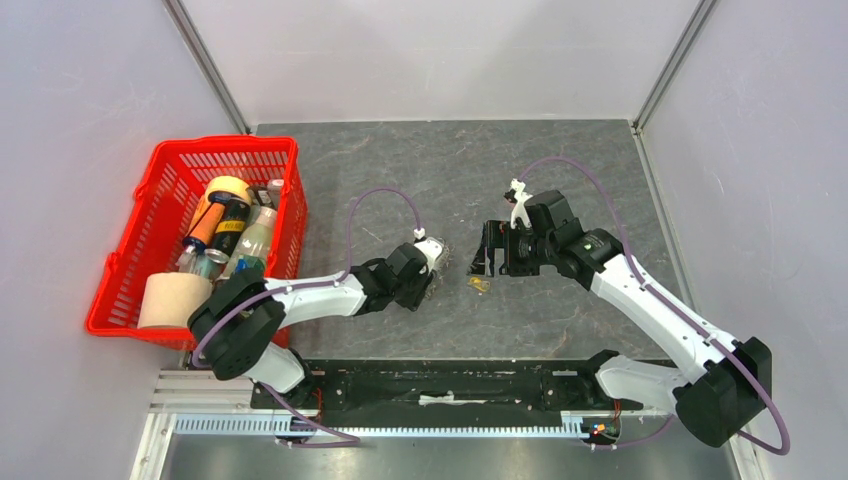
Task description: Put the keys on the keyring
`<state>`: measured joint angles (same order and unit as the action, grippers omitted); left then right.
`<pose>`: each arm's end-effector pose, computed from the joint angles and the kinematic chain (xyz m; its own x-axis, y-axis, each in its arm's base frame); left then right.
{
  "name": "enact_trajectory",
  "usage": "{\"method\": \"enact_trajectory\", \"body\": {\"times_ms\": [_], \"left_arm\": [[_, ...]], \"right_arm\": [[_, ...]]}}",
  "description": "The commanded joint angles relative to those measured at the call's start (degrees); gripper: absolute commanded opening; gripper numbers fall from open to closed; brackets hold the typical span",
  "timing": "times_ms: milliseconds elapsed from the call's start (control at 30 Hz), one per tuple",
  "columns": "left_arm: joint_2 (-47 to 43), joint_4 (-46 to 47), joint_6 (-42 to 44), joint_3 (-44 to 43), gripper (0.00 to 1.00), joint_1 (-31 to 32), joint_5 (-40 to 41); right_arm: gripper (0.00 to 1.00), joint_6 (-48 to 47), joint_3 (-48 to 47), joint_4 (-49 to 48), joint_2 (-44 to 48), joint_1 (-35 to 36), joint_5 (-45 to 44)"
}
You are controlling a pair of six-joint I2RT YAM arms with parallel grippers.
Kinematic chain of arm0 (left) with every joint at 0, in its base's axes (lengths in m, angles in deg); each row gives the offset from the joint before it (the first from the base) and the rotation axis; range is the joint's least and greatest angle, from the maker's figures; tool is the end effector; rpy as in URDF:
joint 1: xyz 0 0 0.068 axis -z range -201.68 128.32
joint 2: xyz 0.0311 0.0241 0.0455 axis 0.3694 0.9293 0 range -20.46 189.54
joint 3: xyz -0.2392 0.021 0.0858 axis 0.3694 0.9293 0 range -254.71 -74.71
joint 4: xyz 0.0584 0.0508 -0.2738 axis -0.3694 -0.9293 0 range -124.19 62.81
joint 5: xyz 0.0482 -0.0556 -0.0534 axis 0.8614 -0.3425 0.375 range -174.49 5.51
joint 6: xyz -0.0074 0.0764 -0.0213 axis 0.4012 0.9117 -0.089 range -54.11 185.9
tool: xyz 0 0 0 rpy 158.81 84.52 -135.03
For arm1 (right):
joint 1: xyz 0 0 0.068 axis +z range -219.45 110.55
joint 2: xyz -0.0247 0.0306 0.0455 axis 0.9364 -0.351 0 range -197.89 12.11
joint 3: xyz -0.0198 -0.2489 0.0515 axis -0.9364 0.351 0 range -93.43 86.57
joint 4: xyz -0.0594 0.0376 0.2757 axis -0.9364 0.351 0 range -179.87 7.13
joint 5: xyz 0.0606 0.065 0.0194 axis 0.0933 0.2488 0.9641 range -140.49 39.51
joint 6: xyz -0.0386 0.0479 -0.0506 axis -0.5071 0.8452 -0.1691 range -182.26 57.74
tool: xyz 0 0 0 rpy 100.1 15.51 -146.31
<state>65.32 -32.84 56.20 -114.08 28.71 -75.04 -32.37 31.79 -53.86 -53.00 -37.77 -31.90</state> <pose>0.2116 -0.2381 0.0929 -0.6128 0.4799 -0.6279 0.6010 0.7989 0.0241 0.2341 0.1701 0.2464 -0.8751 0.0149 -0.4837 -0.2873 0.7884 0.5440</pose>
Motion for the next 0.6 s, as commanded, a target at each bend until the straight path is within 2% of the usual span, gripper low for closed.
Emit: {"method": "enact_trajectory", "body": {"times_ms": [0,567], "left_arm": [[0.3,2.8,1.9,-1.5,0.50,0.2,-0.7],[-2.1,2.0,0.4,-0.1,0.30,0.3,-2.1]], "right_arm": [[0.96,0.5,0.1,-1.6,1.4,0.3,0.0],[0.96,0.8,0.3,-1.7,2.5,0.3,0.1]]}}
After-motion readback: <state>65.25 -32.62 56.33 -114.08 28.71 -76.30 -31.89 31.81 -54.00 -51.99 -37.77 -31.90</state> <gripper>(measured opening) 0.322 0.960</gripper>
